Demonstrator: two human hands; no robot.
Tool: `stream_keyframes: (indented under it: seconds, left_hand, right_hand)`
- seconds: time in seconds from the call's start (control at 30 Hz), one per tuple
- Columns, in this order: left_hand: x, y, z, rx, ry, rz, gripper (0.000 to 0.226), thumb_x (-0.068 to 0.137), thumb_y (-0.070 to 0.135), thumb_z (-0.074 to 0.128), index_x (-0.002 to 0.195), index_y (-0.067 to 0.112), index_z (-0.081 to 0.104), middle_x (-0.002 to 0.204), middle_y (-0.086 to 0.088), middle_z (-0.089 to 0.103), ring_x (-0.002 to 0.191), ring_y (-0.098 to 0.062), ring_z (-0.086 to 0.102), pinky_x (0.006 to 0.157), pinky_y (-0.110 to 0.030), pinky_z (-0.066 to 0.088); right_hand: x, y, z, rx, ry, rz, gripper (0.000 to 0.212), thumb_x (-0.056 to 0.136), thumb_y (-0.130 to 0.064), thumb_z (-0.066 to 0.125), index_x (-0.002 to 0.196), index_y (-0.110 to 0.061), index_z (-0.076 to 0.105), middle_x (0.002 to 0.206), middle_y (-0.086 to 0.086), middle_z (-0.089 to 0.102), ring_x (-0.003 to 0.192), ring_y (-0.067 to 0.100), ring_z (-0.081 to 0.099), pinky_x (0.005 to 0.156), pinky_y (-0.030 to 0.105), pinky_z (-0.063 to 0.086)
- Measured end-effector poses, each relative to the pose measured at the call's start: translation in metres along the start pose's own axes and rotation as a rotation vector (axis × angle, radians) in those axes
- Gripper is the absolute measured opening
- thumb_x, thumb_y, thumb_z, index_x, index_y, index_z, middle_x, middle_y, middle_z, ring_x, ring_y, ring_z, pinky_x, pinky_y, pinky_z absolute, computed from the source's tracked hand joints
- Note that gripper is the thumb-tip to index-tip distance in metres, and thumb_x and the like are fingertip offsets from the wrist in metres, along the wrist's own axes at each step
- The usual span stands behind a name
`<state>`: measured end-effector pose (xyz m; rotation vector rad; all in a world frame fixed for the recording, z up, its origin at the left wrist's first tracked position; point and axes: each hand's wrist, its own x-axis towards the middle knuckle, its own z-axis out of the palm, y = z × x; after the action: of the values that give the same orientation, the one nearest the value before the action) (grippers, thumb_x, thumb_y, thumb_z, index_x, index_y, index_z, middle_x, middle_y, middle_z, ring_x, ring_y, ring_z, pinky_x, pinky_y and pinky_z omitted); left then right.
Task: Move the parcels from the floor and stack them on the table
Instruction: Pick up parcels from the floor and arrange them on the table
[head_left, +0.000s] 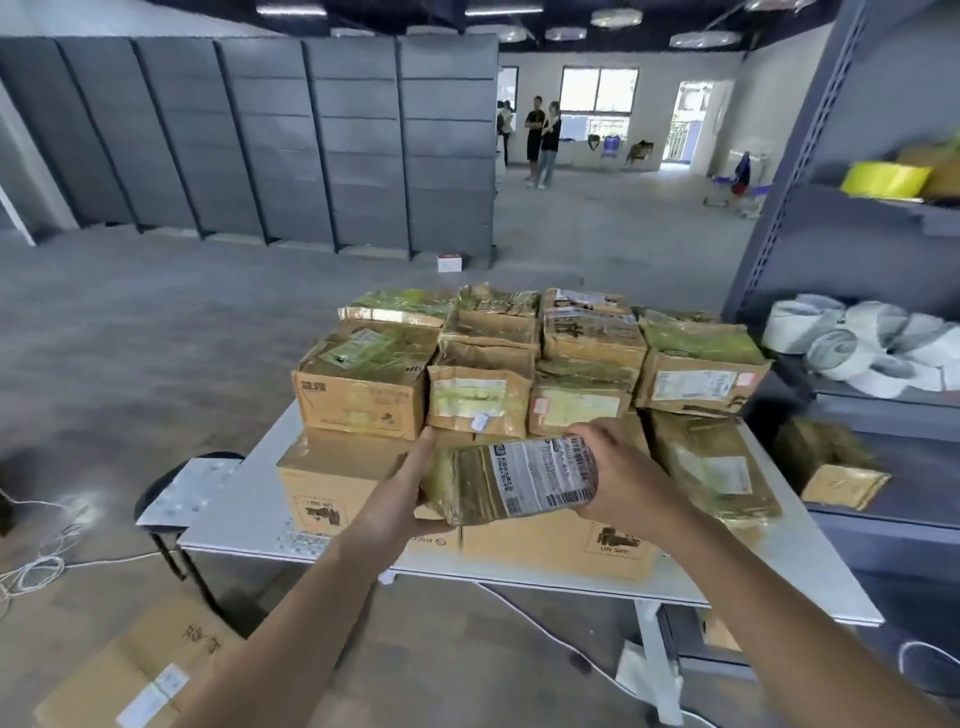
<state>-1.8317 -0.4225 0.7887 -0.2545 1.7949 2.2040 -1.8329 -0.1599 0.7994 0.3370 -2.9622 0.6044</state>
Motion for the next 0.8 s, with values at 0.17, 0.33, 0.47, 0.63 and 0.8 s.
stream_keyframes:
  seconds: [0.17, 0.33, 0.47, 0.63, 0.8]
  left_hand:
    - [0.035, -0.002, 0.026, 0.152, -0.116, 0.094, 0.119, 0.044, 0.081, 0.072, 0.146, 0.042, 0.022, 0.147, 0.000, 0.038, 0.124, -0.016, 0.051, 0.085, -0.047, 0.056]
    - [0.080, -0.004, 0.030, 0.225, -0.191, 0.015, 0.106, 0.047, 0.070, 0.078, 0.137, 0.028, 0.042, 0.128, 0.001, 0.059, 0.110, -0.016, 0.062, 0.083, -0.047, 0.057]
    - [0.118, -0.004, 0.029, 0.253, -0.206, -0.019, 0.062, 0.065, 0.060, 0.067, 0.116, 0.026, 0.061, 0.111, -0.001, 0.070, 0.103, -0.020, 0.066, 0.076, -0.047, 0.059]
    - [0.155, -0.012, 0.046, 0.204, -0.179, -0.194, 0.045, 0.081, 0.052, 0.065, 0.112, 0.020, 0.065, 0.105, -0.007, 0.070, 0.096, -0.026, 0.067, 0.076, -0.049, 0.059]
    - [0.172, -0.028, 0.087, 0.092, -0.218, -0.405, 0.049, 0.077, 0.054, 0.068, 0.112, 0.021, 0.060, 0.111, -0.010, 0.067, 0.093, -0.029, 0.068, 0.074, -0.045, 0.059]
  right_hand:
    - [0.001, 0.023, -0.008, -0.017, 0.012, 0.095, 0.083, 0.070, -0.040, 0.081, 0.138, -0.026, 0.035, 0.131, -0.003, 0.034, 0.103, 0.011, 0.052, 0.085, 0.027, 0.049]
    - [0.022, 0.042, -0.008, 0.021, -0.042, 0.105, 0.093, 0.070, -0.046, 0.080, 0.145, -0.028, 0.028, 0.138, -0.005, 0.027, 0.113, 0.008, 0.043, 0.090, 0.025, 0.043]
    - [0.051, 0.056, -0.002, 0.138, -0.070, 0.183, 0.095, 0.075, -0.032, 0.079, 0.148, -0.038, 0.019, 0.146, -0.016, 0.017, 0.125, 0.009, 0.042, 0.099, 0.029, 0.044]
    - [0.072, 0.083, 0.003, 0.362, -0.003, 0.388, 0.088, 0.081, -0.017, 0.073, 0.146, -0.044, 0.020, 0.139, -0.011, 0.038, 0.115, 0.005, 0.053, 0.092, 0.029, 0.049]
    - [0.060, 0.117, -0.012, 0.862, 0.094, 0.553, 0.055, 0.092, -0.006, 0.054, 0.132, -0.043, 0.048, 0.129, -0.010, 0.061, 0.119, 0.008, 0.056, 0.102, 0.034, 0.044]
